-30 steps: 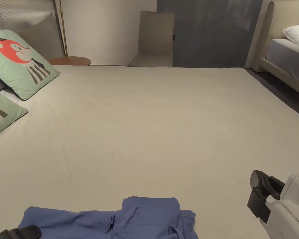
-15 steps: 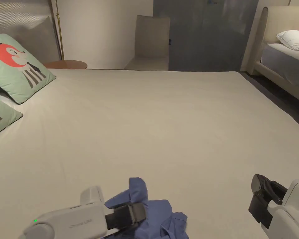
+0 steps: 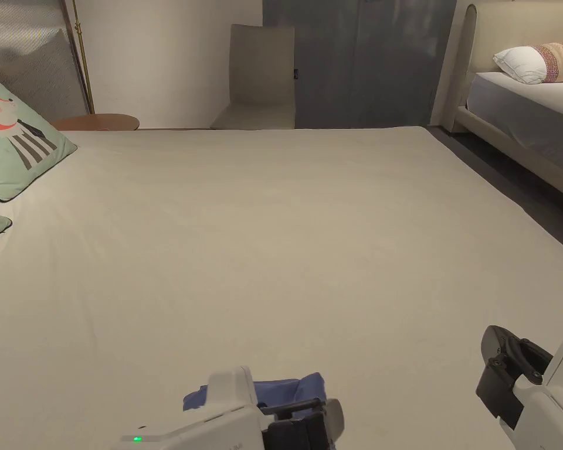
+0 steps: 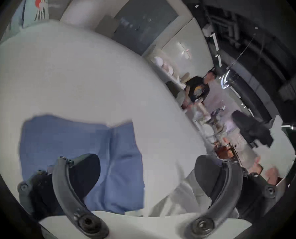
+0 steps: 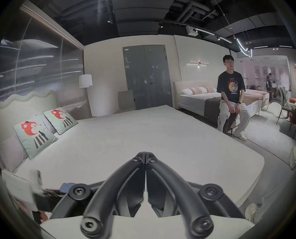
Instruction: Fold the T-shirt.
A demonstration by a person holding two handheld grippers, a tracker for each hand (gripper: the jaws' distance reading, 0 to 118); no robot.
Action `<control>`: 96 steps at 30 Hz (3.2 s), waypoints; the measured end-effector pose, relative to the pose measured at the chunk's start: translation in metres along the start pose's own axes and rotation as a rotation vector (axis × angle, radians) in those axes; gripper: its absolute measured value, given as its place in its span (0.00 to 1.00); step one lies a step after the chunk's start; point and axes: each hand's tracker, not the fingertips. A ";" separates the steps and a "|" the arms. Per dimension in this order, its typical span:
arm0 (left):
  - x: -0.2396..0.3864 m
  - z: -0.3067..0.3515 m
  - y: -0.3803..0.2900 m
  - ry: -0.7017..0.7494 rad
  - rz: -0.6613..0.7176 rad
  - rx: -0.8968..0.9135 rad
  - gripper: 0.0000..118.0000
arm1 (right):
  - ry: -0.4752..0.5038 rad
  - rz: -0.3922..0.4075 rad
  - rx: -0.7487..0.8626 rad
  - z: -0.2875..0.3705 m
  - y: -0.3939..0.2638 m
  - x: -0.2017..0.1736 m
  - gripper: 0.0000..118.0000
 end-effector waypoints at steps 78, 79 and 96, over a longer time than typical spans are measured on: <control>-0.200 0.130 0.007 0.029 0.592 0.060 0.20 | 0.393 0.086 -0.576 -0.098 -0.072 -0.116 0.00; -0.211 0.149 0.010 0.056 0.597 0.094 0.20 | 0.399 0.081 -0.571 -0.099 -0.068 -0.122 0.00; -0.332 0.348 0.040 0.420 0.677 0.328 0.26 | 0.491 0.133 -0.549 -0.114 -0.069 -0.218 0.00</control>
